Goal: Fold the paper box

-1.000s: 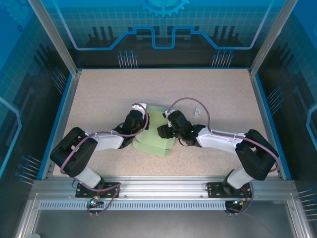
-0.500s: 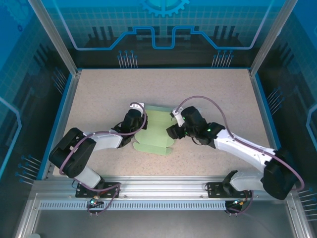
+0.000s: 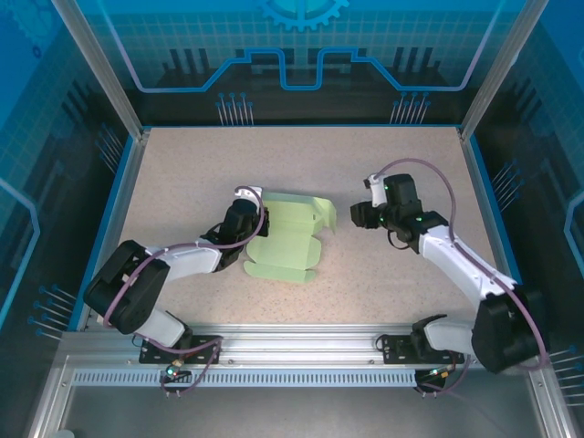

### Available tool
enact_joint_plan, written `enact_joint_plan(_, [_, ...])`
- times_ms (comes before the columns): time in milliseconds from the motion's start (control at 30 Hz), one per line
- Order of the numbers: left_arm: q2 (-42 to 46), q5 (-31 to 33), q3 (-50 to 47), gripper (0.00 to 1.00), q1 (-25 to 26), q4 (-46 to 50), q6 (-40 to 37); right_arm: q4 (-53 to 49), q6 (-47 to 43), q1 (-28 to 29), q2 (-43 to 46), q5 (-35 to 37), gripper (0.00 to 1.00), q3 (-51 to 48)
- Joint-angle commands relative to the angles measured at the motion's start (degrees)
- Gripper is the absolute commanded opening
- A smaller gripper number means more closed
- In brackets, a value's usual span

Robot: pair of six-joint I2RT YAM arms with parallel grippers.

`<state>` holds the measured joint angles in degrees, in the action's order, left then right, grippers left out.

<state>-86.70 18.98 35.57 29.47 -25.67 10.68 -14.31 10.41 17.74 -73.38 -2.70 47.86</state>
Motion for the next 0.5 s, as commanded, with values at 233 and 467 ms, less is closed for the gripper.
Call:
enact_joint_plan(233, [1.8,-1.8,1.7,0.0,-0.4,1.1,1.4,9.4,-4.9,8.1,-8.4,-9.4,0.48,-0.5])
enact_joint_plan(467, [1.9,-2.1,1.6,0.0,-0.4,1.2,1.1,10.5,-7.0,10.1,-11.1,-12.6,0.49,1.9])
